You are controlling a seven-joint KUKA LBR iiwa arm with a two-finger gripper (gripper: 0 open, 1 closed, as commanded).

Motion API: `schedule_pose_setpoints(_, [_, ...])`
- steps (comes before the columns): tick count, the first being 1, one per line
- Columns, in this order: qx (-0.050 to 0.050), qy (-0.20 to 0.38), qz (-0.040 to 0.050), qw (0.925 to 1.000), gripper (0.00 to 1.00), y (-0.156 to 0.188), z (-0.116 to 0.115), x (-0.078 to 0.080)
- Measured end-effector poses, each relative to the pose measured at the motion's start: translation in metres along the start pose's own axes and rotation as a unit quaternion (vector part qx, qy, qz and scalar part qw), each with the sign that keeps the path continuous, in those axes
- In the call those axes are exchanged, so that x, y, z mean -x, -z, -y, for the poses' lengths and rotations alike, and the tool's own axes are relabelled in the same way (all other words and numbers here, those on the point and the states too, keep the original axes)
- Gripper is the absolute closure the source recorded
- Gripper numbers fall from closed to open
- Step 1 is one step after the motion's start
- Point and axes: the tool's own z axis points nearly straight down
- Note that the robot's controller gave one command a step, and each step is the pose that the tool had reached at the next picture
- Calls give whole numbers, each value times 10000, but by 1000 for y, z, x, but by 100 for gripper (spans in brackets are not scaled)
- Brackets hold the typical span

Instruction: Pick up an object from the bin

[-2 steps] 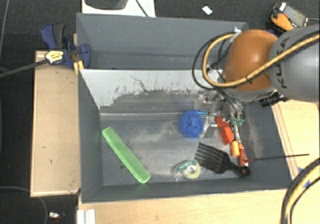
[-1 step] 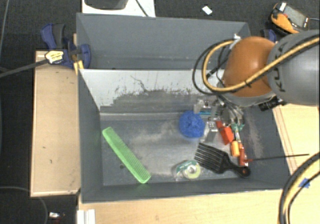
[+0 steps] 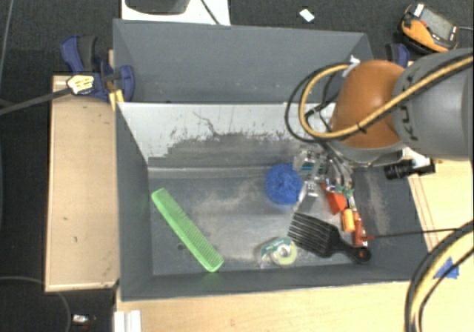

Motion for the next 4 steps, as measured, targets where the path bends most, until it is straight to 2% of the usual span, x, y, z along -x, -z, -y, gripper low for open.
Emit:
schedule_pose_setpoints(1, [6,-301,25,9995,0,-42,2,6])
schedule_pose_setpoints(2, [10,-1041,23,9946,100,-41,-7,-7])
schedule_pose_setpoints(3, [9,-1039,23,9946,100,-41,-7,-7])
schedule_pose_setpoints(4, [12,-1033,30,9946,100,-24,-7,-7])
